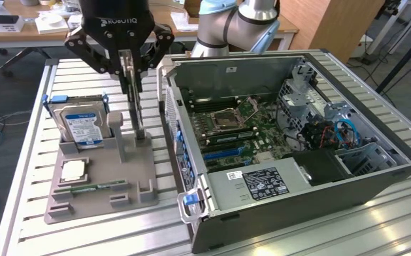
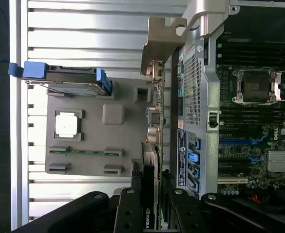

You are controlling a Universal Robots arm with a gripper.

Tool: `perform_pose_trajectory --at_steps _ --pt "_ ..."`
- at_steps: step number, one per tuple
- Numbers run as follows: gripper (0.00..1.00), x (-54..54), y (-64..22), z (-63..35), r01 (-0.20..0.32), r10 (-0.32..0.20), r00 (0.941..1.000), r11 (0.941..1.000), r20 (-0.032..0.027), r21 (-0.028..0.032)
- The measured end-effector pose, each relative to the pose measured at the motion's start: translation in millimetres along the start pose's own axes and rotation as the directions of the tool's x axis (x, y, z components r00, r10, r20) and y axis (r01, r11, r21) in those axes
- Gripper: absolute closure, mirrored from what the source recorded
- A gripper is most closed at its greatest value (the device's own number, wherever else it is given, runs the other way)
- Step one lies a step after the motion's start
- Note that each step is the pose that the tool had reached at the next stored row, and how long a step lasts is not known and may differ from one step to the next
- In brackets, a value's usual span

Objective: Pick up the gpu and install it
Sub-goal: 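Pick up the gpu and move the gpu toward the slot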

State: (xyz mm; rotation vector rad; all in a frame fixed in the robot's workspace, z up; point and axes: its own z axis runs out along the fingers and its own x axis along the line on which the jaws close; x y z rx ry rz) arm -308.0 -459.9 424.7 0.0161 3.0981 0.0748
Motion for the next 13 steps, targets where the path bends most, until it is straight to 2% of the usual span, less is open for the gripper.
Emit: perform_pose_trajectory --at_steps 5,9,13 --pt "0.74 -0.4 0.4 -8.9 0.000 0.000 1.0000 1.0000 0.0001 -0.0001" --pt "0.74 -1.1 0.4 -9.0 0.000 0.000 1.0000 1.0000 -0.0001 0.0001" --pt "0.74 -8.1 0.5 -8.6 0.000 0.000 1.0000 1.0000 -0.0001 0.0000"
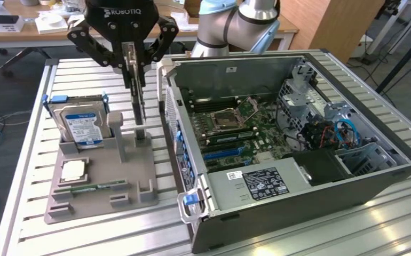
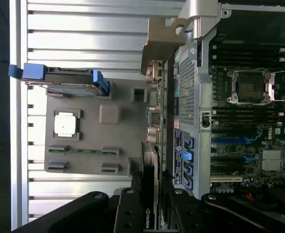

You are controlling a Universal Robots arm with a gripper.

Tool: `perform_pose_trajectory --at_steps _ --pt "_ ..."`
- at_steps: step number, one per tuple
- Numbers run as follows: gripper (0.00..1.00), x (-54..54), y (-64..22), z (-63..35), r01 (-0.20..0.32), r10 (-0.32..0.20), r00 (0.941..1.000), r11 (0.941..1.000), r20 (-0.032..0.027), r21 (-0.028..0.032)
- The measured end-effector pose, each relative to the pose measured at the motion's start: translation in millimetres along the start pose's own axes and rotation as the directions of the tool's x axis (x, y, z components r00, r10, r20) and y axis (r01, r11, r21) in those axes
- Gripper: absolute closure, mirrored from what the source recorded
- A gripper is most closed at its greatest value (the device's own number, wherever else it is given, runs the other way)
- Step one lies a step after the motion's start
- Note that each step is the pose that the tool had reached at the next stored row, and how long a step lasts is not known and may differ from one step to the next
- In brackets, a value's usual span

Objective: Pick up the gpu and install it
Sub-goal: 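Pick up the gpu and move the gpu toward the slot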

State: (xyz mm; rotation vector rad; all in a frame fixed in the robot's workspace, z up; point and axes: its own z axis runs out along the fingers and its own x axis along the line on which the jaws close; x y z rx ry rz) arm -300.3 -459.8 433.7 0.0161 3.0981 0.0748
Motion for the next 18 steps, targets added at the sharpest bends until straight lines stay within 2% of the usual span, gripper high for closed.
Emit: perform_pose_trajectory --at_steps 18 --pt "0.74 -56.6 0.5 2.4 -0.002 0.002 1.0000 1.0000 0.0000 0.0001"
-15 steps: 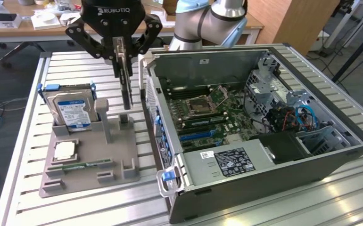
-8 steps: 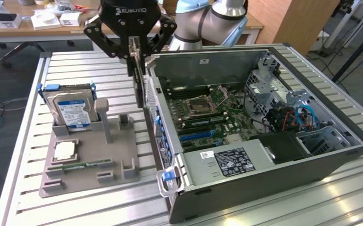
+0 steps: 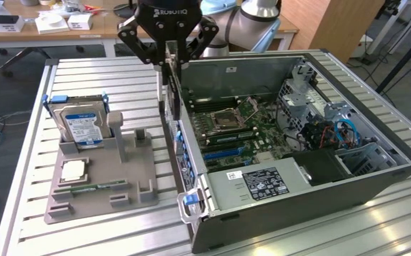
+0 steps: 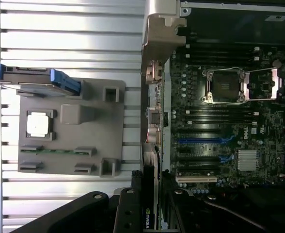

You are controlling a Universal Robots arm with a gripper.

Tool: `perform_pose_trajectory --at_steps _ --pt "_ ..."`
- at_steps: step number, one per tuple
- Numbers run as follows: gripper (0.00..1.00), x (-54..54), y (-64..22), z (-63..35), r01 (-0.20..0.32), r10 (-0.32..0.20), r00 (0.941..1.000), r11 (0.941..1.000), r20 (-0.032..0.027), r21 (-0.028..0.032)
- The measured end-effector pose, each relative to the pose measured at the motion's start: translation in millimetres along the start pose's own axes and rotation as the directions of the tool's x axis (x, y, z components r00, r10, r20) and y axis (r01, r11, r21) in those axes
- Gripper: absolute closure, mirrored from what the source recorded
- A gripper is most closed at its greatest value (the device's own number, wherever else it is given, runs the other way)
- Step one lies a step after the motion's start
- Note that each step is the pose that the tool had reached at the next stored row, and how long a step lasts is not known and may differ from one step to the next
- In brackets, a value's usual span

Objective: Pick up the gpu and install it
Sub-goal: 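Pick up the gpu and move the gpu toward the slot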

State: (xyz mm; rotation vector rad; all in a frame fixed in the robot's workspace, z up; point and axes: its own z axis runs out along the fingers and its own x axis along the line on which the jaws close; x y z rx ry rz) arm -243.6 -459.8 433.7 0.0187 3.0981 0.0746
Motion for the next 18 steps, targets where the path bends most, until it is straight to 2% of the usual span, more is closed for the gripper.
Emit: perform_pose_trajectory --at_steps 11,18 --pt "0.74 -36.2 0.4 1.6 -0.003 0.003 1.0000 1.0000 0.0002 0.0000" --pt "0.74 -55.4 0.6 2.6 -0.008 0.008 1.0000 1.0000 0.0004 0.0002"
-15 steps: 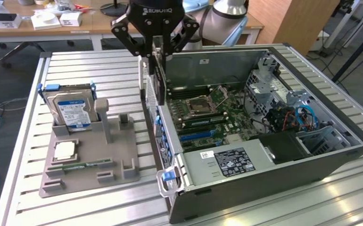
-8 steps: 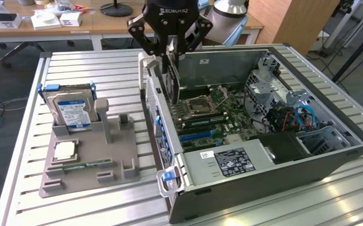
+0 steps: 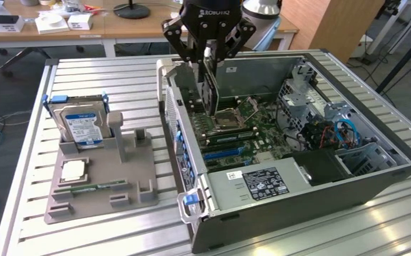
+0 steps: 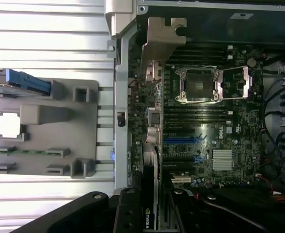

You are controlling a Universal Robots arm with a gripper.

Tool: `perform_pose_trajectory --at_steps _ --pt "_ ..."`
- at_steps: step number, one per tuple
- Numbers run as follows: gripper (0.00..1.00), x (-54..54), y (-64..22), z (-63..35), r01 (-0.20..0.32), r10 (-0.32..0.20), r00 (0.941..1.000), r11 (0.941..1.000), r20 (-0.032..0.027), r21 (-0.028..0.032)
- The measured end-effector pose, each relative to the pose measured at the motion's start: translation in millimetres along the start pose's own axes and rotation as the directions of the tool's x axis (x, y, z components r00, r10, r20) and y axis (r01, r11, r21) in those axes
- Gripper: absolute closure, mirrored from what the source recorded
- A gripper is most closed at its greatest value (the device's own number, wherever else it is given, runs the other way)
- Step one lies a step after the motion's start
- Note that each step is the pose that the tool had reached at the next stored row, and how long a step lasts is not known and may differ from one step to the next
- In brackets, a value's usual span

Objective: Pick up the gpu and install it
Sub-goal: 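Pick up the gpu and move the gpu toward the slot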

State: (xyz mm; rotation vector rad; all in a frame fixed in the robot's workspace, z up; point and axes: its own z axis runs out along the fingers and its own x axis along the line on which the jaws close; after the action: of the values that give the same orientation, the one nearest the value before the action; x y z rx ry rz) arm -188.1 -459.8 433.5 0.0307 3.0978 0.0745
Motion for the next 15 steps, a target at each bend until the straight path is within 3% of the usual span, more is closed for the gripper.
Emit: perform_pose_trajectory --at_steps 15 --pt "0.74 -36.9 0.7 2.4 -0.017 0.017 0.9998 0.9998 0.0009 0.0007"
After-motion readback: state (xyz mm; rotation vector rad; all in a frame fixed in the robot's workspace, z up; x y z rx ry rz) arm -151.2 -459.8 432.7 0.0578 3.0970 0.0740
